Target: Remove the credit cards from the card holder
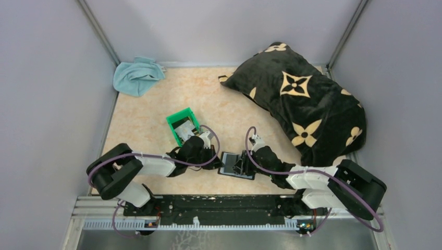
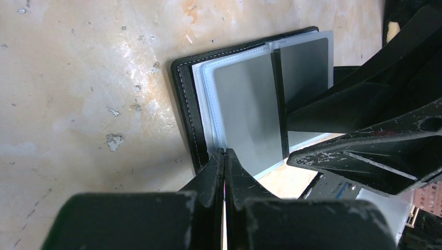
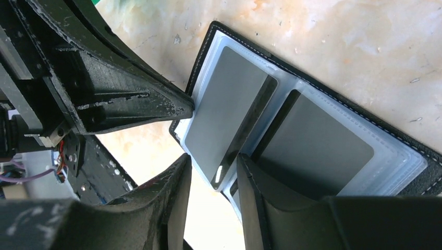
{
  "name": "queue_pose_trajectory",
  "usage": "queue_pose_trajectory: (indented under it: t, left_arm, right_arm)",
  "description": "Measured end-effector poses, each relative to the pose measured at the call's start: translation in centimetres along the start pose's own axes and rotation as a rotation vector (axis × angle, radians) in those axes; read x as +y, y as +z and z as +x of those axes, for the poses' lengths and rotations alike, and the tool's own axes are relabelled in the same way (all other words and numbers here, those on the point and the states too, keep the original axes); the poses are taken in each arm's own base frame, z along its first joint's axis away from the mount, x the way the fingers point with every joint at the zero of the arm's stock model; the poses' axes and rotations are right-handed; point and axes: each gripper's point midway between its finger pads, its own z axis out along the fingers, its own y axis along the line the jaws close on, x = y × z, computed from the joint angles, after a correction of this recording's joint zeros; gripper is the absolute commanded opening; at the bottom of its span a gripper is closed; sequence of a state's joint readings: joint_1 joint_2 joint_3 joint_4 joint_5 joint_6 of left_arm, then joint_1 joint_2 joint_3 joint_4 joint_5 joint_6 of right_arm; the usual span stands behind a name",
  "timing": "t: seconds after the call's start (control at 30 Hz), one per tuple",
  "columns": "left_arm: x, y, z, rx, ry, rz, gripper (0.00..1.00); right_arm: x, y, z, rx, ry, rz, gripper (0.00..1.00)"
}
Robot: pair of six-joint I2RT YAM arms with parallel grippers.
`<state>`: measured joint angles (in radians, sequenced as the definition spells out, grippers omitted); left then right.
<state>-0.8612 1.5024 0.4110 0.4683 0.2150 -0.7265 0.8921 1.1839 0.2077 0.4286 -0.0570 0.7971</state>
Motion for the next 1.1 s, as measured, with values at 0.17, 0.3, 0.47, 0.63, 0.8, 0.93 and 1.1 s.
queue_pose_trajectory:
  t: [0.17, 0.3, 0.47, 0.63, 0.8, 0.93, 1.1]
  left_arm:
    - [-0.1, 0.1, 0.0, 0.002, -0.006, 0.004, 0.0]
    - [-0.1, 0.1, 0.1, 0.003, -0.008, 0.007, 0.0]
    - [-0.2, 0.2, 0.1, 0.005, -0.013, 0.013, 0.0]
    - [-0.3, 0.2, 0.1, 0.007, -0.013, 0.016, 0.0]
    - [-0.3, 0.2, 0.2, 0.01, -0.013, 0.017, 0.0]
    - [-0.3, 0.2, 0.2, 0.011, -0.013, 0.017, 0.0]
    - [-0.3, 0.2, 0.2, 0.011, -0.013, 0.016, 0.0]
  right_arm:
    - [-0.2, -0.3, 0.5, 0.0, 0.023, -0.035, 0.3]
    - [-0.2, -0.7, 0.8, -0.005, 0.037, -0.068, 0.24]
    - [0.0, -1.1, 0.4, -0.02, 0.05, -0.09, 0.18]
    - [-0.3, -1.2, 0.5, -0.022, 0.058, -0.092, 0.07]
    - [-0.2, -1.1, 0.3, -0.026, 0.061, -0.099, 0.0]
    - [-0.2, -1.1, 0.3, -0.024, 0.069, -0.099, 0.0]
    - [-0.4, -1.3, 0.2, -0.031, 0.074, -0.096, 0.0]
